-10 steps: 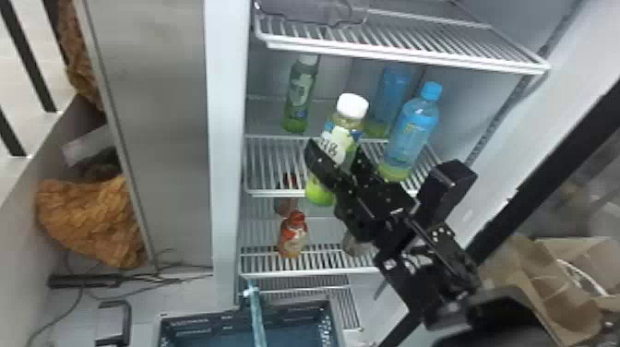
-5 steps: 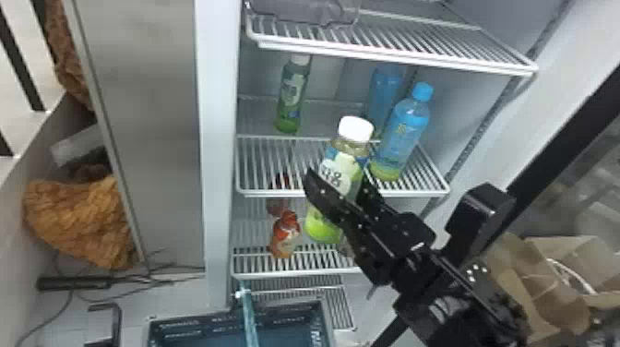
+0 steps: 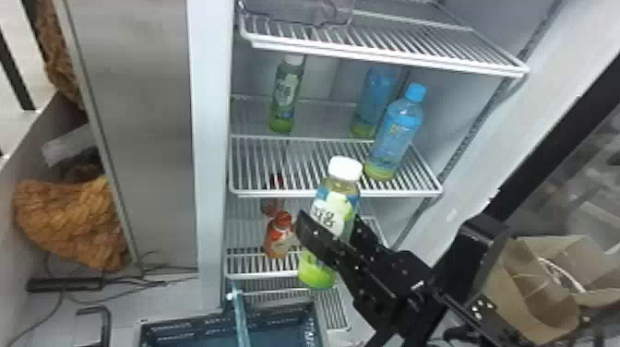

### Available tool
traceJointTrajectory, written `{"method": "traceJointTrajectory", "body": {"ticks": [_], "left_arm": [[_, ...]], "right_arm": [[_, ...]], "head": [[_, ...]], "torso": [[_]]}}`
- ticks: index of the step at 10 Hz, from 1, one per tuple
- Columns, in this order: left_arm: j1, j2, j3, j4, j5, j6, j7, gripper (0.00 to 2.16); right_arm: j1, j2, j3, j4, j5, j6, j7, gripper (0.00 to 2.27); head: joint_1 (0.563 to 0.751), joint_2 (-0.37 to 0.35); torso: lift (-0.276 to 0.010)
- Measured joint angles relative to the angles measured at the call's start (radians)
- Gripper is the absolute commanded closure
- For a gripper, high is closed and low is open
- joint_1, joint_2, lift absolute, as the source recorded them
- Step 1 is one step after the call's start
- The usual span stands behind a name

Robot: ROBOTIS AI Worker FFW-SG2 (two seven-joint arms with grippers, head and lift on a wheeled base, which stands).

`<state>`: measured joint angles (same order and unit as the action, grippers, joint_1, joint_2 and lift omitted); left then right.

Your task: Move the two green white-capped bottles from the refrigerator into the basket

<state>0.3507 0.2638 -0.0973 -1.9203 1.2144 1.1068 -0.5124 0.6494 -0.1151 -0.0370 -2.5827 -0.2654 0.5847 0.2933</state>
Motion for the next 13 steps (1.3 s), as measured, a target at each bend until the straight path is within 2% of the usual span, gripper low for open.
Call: {"method": "traceJointTrajectory", "body": {"ticks": [6,13], "left_arm": [[-0.001,0.0,-0.003,0.0,0.0,0.0,0.0,1.17],[-0.017,0.003,-0.015,0.002,-0.005,0.004,0.0,1.17]], "right_arm": [[0.063,-0.015,0.0,-0.037,-0.022,0.169,0.024,1.02],[0.039,-0.015,-0.025,-0.011,0.005,0.464,0.036,1.02]], "head": [[0.695,-0.276],[0.695,-0.331]], "torso": [[-0.004],[-0.004]]}}
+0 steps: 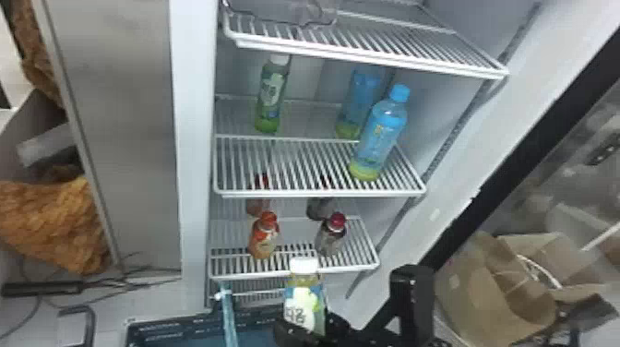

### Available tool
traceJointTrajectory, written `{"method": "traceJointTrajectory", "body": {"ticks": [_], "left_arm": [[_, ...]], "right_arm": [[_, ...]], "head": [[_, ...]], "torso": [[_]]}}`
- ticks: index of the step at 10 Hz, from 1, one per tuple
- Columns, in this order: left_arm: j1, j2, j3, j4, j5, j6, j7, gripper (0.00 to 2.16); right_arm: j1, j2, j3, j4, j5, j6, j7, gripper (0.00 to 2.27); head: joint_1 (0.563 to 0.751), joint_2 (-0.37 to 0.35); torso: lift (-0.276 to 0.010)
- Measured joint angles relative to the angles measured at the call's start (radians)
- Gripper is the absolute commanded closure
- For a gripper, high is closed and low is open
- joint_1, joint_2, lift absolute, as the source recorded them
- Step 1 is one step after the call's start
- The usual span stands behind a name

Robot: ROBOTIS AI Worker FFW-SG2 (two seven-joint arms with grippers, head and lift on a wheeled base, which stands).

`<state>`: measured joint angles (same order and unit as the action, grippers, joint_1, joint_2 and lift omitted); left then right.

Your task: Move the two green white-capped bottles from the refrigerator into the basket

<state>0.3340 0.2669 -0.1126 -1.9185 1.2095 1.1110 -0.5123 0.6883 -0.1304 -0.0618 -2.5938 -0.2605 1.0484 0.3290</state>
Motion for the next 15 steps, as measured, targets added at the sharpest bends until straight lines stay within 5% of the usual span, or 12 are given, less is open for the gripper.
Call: {"method": "traceJointTrajectory", "body": {"ticks": [4,8,15], "left_arm": [[-0.005,0.0,-0.005,0.003,-0.001,0.001,0.0,1.17],[-0.003,0.001,-0.004,0.003,0.004,0.0,0.0,1.17],[0.002,0.001,0.001,0.003,0.005,-0.002,0.0,1.17]], "right_arm": [[-0.072,-0.004,0.016,0.106,-0.005,0.047,0.03,1.0],[-0.104,-0.021,0.036,0.141,-0.022,0.071,0.059,0.3],[-0.063,0.001,0.017,0.093,0.063,-0.111,0.057,0.24]], "head": [[0.695,-0.32],[0.695,-0.295],[0.695,-0.31]], "torso": [[-0.004],[-0.004],[-0.004]]}}
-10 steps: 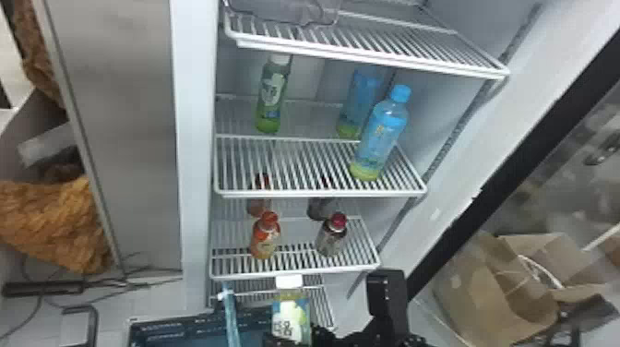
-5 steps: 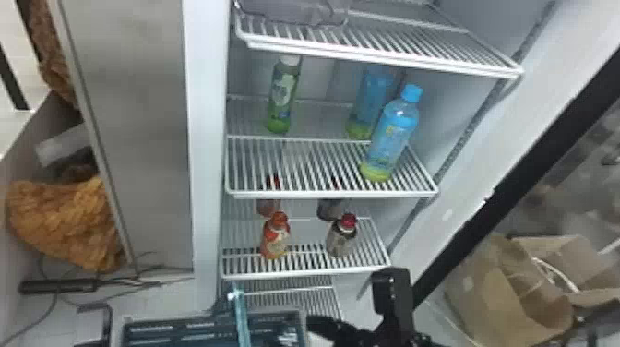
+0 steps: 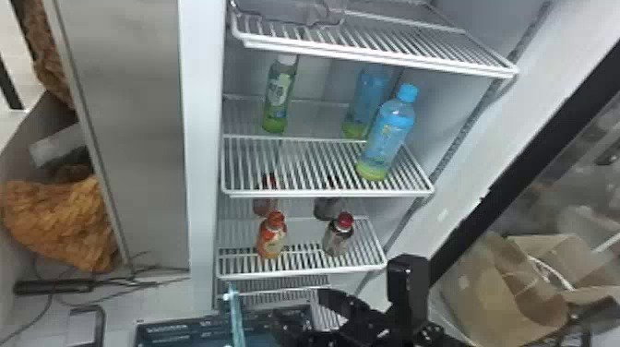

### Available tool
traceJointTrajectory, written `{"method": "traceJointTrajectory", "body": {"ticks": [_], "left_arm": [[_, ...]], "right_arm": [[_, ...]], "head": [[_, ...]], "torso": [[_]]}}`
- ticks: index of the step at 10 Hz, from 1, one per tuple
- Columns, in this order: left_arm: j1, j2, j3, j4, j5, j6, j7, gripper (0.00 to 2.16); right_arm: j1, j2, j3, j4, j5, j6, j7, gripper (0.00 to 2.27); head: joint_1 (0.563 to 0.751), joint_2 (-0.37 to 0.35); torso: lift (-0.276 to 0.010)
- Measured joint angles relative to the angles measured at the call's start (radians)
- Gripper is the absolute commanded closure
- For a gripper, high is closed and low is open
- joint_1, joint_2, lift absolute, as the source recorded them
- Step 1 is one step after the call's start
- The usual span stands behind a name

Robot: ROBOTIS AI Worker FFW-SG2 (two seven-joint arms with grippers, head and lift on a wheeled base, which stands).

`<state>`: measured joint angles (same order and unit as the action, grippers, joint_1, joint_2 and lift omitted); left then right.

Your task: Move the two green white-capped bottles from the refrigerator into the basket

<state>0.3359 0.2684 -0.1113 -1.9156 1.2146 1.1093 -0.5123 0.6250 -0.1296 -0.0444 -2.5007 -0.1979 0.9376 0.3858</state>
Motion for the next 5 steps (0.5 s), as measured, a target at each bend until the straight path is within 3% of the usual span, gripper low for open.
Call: {"method": "traceJointTrajectory", "body": {"ticks": [5], "left_arm": [[0.0,-0.001,0.0,0.0,0.002,0.0,0.0,1.17]], "right_arm": [[0.023,0.011,0.004,0.014,-0.009,-0.357,-0.108,0.2]], "head": [[0.695,-0.321]], "torso": [[-0.004]]}}
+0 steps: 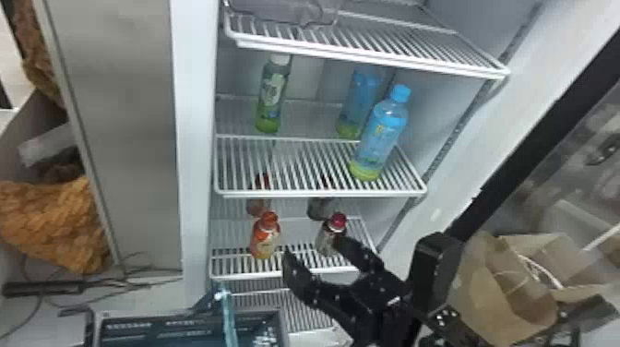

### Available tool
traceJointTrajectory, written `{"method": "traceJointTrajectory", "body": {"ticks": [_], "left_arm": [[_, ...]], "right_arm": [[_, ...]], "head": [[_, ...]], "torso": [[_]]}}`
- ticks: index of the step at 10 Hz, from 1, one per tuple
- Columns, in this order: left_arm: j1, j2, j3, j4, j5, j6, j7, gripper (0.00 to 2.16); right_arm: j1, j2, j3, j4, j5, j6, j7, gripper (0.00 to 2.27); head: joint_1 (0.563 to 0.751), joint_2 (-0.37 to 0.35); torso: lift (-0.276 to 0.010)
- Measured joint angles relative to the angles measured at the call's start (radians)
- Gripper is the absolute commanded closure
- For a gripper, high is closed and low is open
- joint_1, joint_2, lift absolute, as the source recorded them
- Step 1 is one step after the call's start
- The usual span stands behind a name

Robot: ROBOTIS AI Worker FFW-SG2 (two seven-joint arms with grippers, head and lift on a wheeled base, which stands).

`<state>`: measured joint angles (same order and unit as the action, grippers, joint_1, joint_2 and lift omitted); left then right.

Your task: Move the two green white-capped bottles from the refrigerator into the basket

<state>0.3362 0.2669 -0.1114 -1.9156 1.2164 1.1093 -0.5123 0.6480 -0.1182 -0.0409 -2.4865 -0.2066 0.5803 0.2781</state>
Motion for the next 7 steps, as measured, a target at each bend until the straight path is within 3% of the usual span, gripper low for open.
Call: {"method": "traceJointTrajectory", "body": {"ticks": [4,7], "left_arm": [[0.0,0.0,-0.003,0.0,0.002,0.0,0.0,1.17],[0.0,0.0,-0.005,0.0,0.002,0.0,0.0,1.17]], "right_arm": [[-0.135,0.0,0.011,0.227,-0.006,-0.324,-0.003,0.1],[-0.251,-0.001,0.026,0.387,0.015,-0.43,-0.004,0.08]], "head": [[0.695,-0.319],[0.695,-0.313]], "torso": [[-0.004],[-0.004]]}}
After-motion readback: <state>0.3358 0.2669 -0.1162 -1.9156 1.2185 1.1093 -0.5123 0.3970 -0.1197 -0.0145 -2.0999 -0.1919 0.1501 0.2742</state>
